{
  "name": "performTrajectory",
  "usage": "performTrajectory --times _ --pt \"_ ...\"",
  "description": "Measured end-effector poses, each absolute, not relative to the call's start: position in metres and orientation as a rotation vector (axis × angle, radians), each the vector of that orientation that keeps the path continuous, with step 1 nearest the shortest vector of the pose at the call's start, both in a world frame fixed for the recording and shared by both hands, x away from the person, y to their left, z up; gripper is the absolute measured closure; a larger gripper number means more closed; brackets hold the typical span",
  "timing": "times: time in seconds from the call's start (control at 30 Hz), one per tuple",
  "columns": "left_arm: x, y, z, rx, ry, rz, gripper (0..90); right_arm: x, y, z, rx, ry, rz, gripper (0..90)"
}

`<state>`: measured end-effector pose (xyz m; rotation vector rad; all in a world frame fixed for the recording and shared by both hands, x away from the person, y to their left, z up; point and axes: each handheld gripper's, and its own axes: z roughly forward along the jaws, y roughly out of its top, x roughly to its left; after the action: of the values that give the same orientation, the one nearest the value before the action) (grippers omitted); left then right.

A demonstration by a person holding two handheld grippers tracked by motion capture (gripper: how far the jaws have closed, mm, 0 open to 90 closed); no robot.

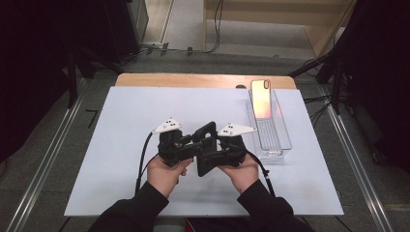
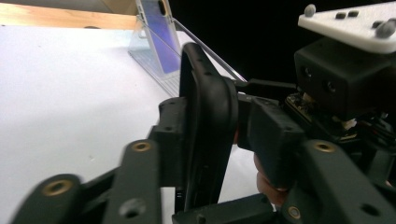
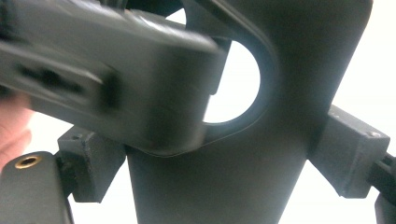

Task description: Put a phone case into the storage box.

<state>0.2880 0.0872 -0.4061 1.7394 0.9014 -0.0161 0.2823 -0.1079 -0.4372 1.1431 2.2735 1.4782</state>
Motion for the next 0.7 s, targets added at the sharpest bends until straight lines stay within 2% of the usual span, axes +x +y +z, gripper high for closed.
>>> performTrajectory --times 0.23,0.37,0.7 --pt "0.292 0.094 -0.403 1.732 0.93 -0.055 46.7 0.286 -0.117 -0.438 1.174 2.253 1.464 11.3" --pt "0.296 0.095 -0.402 1.749 0.943 -0.104 46.3 0.287 -0.122 -0.438 1.18 2.244 1.447 11.3" --pt "0.303 0.103 -0.4 1.801 0.936 -0.161 37.2 0.292 -0.143 -0.438 1.195 2.215 1.396 11.3"
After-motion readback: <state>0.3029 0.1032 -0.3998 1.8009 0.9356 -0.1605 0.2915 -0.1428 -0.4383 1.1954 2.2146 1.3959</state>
